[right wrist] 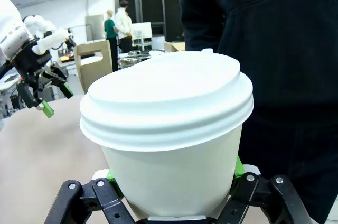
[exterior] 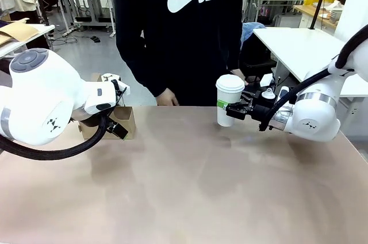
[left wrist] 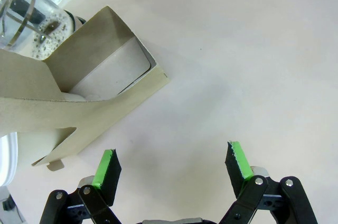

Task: Pour a drink into a cup and package it in a carrier.
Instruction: When a person places the Paper Cup Lid on the 600 ml Paper Cup , lift the 600 ml Paper Cup.

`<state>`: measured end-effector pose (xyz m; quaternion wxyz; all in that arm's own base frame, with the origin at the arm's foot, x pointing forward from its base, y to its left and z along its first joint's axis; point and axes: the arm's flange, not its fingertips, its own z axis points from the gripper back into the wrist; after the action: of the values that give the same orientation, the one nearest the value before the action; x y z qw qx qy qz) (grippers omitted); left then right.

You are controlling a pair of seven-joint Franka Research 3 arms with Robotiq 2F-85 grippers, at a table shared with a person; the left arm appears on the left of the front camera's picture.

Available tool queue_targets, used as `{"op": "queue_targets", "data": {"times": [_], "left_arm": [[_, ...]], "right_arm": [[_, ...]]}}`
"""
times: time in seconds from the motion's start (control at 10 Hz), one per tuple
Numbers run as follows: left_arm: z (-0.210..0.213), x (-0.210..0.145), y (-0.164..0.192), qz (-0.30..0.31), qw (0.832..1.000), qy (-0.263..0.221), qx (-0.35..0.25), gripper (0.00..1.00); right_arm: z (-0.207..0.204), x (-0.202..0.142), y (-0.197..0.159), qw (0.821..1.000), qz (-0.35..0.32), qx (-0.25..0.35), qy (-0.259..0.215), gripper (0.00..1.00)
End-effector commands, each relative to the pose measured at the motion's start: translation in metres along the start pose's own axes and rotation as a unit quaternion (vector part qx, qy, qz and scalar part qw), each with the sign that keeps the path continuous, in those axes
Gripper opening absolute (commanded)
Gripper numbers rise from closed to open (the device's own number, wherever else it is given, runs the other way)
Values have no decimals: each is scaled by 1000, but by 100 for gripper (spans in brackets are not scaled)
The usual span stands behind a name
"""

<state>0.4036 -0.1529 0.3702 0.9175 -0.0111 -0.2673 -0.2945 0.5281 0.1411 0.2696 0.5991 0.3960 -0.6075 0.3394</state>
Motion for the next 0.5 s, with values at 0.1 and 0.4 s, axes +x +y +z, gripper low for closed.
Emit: {"op": "queue_targets", "data": {"times": [0.1, 0.4], "left_arm": [[0, 0, 0, 1, 1000, 0, -1, 100], [0, 0, 0, 1, 1000, 0, -1, 100]], "right_arm": [[-2, 7, 2, 1000, 4, 1, -3, 81], [0, 0, 0, 1000, 0, 0, 0, 81]]}}
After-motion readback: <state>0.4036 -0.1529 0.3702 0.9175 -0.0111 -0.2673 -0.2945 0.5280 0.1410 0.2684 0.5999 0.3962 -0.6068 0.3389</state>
